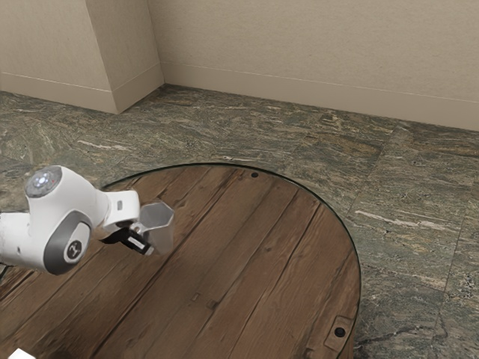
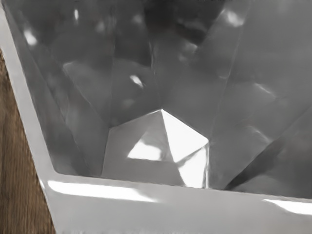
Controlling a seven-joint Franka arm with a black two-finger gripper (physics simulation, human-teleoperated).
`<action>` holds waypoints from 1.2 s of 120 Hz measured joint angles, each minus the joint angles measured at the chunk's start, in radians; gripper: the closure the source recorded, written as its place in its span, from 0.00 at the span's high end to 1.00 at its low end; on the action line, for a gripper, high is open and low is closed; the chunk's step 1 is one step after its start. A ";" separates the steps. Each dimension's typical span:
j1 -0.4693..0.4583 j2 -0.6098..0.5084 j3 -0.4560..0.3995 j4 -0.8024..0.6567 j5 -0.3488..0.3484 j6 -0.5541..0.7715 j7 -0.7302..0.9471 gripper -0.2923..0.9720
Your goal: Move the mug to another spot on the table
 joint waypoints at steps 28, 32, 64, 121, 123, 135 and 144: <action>0.000 0.036 -0.093 -0.037 -0.199 0.050 0.035 0.22; 0.001 0.042 -0.101 -0.037 -0.219 0.053 0.039 0.22; 0.002 0.092 -0.122 -0.051 -0.300 0.095 0.067 0.20; 0.009 0.183 -0.138 -0.010 -0.327 0.207 0.095 0.21; 0.005 0.186 -0.133 -0.007 -0.327 0.209 0.096 0.21; 0.003 0.203 -0.129 0.004 -0.330 0.214 0.100 0.21; 0.005 0.222 -0.131 0.007 -0.334 0.217 0.102 0.21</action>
